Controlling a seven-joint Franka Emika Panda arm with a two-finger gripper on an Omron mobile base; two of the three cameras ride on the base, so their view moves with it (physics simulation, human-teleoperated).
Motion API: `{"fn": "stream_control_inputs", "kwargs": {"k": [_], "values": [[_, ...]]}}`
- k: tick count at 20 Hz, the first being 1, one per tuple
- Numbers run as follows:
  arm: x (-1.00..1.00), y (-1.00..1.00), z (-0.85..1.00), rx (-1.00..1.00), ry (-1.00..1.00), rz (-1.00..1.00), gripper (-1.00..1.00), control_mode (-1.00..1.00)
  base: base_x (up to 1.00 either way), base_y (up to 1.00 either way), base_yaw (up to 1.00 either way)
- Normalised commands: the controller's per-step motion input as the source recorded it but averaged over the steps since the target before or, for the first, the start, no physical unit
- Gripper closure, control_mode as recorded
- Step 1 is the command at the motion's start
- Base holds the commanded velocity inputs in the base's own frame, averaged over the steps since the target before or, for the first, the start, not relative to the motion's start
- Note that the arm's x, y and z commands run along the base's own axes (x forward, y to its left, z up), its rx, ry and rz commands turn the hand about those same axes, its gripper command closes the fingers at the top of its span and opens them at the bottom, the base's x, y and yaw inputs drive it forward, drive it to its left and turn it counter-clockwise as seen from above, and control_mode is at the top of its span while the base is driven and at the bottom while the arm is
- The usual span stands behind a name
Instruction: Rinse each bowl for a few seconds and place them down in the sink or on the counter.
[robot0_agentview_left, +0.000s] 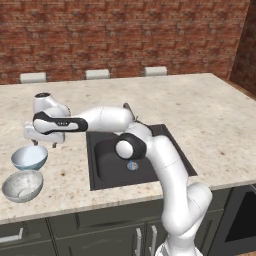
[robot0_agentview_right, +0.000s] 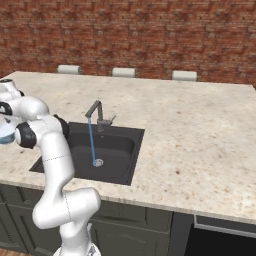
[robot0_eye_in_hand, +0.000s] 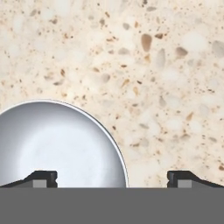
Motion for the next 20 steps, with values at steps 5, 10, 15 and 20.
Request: {"fn": "stream_control_inputs", "kwargs": {"k": [5,10,15,20], "values": [[-0.02,0.00,-0.17,0.00,-0.06,0.00,-1.00,-1.00,0.00,0.00,0.00],[-0.02,0.00,-0.18,0.00,-0.06,0.01,-1.00,-1.00,0.00,0.00,0.00],[-0.07,-0.11,-0.20,0.00,-0.05,0.03,-1.00,-1.00,0.00,0.00,0.00],[-0.01,-0.10,-0.21,0.00,-0.02,0.04,-1.00,-1.00,0.00,0.00,0.00]]}}
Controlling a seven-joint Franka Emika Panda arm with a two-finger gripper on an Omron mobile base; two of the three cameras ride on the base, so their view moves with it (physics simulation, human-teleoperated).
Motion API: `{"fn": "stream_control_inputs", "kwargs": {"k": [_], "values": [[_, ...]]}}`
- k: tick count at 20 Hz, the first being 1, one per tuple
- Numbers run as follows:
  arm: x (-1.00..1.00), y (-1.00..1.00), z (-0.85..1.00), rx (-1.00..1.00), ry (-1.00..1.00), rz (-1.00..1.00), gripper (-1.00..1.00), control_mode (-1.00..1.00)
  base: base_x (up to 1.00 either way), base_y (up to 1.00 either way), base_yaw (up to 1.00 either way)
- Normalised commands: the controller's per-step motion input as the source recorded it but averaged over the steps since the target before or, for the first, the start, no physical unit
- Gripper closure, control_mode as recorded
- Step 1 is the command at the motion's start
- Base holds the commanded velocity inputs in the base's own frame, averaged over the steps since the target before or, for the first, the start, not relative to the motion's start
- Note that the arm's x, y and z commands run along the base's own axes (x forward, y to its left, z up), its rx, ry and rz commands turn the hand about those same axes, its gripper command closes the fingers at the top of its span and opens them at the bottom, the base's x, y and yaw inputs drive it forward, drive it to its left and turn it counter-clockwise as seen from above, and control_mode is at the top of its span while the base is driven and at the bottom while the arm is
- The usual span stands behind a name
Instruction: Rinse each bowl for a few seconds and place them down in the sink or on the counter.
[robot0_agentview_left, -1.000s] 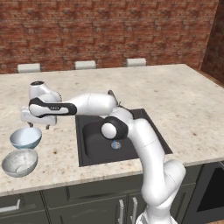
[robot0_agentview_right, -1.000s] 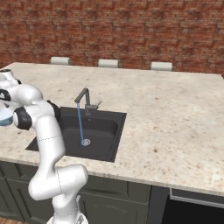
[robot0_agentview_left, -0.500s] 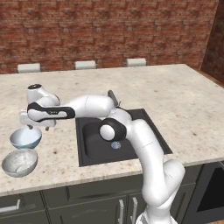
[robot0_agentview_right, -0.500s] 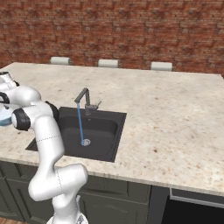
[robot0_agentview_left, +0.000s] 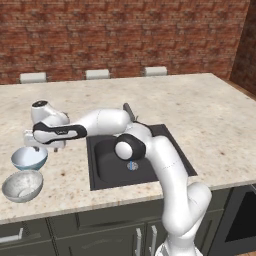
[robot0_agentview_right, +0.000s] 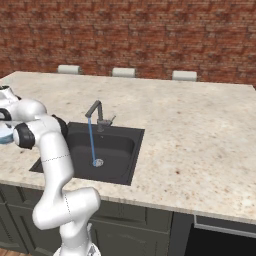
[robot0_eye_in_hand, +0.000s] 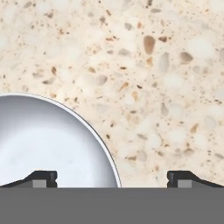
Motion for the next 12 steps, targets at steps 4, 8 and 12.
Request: {"fn": "stream_control_inputs", "kwargs": {"k": [4,8,12], "values": [[0.00,-0.01,-0.22,0.01,-0.02,0.04,-1.00,-1.00,0.00,0.00,0.00],[0.01,0.20,-0.32,0.03,-0.02,0.02,-1.00,-1.00,0.00,0.00,0.00],[0.04,0.14,-0.30,0.06,-0.02,0.03,-1.00,-1.00,0.00,0.00,0.00]]}}
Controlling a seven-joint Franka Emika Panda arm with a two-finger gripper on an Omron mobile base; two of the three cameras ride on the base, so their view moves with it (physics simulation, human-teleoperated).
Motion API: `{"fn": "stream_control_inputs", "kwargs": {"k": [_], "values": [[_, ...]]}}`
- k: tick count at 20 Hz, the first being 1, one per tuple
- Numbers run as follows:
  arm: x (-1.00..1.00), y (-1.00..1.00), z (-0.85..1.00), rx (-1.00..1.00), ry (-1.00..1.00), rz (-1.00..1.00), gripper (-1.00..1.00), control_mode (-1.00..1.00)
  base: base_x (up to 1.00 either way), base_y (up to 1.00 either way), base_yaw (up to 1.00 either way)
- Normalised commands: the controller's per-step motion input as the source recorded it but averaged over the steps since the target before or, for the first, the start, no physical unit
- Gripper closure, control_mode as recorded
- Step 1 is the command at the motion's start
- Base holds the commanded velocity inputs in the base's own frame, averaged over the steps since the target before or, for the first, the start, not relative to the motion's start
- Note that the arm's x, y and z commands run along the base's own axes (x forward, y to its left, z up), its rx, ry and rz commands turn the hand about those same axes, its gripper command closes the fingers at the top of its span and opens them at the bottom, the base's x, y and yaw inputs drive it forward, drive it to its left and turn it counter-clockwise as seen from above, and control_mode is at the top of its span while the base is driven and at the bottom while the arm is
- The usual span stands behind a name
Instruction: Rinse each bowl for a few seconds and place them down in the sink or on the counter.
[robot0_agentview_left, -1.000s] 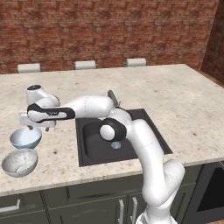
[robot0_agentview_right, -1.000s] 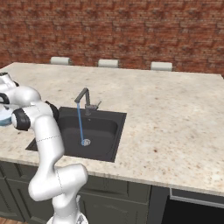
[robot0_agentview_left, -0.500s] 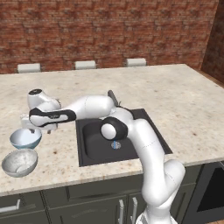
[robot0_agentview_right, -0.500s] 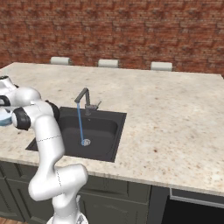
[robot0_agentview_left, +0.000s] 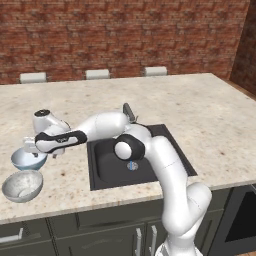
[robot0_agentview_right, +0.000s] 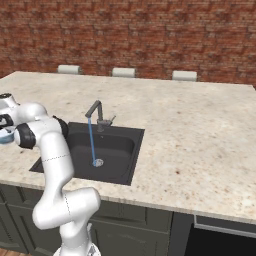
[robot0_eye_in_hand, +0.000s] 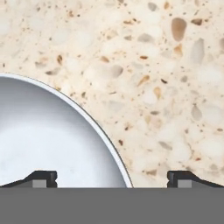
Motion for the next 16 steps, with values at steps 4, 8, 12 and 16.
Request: {"fn": "stream_control_inputs", "kwargs": {"k": [4,8,12,16], "values": [[0.05,0.09,-0.25,0.06,0.00,0.04,1.00,-1.00,0.00,0.00,0.00],[0.00,0.00,-0.12,0.04,0.00,0.04,1.00,-1.00,0.00,0.00,0.00],[-0.14,0.00,0.00,-0.01,0.00,0.00,1.00,-1.00,0.00,0.00,0.00],[-0.28,-0.01,0.10,-0.05,0.00,0.00,1.00,-1.00,0.00,0.00,0.00]]}}
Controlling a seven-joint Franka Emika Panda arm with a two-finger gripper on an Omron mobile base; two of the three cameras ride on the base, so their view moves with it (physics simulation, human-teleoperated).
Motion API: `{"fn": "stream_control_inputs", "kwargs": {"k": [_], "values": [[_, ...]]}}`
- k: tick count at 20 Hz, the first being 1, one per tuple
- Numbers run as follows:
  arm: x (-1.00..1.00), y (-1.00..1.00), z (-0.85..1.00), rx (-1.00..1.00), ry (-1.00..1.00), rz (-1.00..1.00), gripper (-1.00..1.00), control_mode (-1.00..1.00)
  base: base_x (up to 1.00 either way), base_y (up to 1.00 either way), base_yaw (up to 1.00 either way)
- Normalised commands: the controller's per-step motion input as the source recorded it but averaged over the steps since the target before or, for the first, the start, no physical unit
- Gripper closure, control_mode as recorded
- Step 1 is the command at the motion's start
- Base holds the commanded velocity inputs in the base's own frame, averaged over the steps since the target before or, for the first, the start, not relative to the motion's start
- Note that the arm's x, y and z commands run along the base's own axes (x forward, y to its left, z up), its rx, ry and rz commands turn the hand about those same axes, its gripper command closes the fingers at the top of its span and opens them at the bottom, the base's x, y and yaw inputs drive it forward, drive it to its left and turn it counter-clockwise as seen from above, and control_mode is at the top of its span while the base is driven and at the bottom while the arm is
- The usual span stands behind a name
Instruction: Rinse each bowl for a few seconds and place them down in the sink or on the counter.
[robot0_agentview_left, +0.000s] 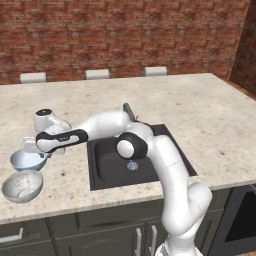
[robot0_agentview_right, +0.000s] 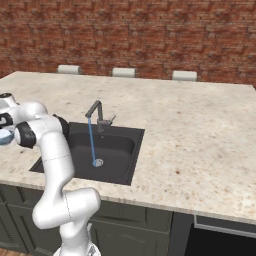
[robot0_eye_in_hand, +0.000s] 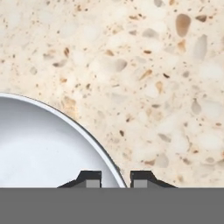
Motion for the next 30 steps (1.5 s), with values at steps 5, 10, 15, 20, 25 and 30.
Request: {"fn": "stream_control_inputs", "kwargs": {"k": [5,10,15,20,25,30], "values": [[-0.07,-0.17,0.27,-0.14,-0.03,-0.12,1.00,-1.00,0.00,0.00,0.00],[-0.04,-0.64,0.38,-0.04,-0.01,-0.21,1.00,-1.00,0.00,0.00,0.00],[0.00,-0.64,0.41,-0.01,-0.02,-0.21,1.00,-1.00,0.00,0.00,0.00],[-0.02,-0.59,0.41,0.00,-0.01,-0.24,1.00,-1.00,0.00,0.00,0.00],[-0.27,-0.40,0.29,0.00,-0.07,-0.24,1.00,-1.00,0.00,0.00,0.00],[-0.58,-0.20,0.10,0.00,-0.09,-0.23,1.00,-1.00,0.00,0.00,0.00]]}}
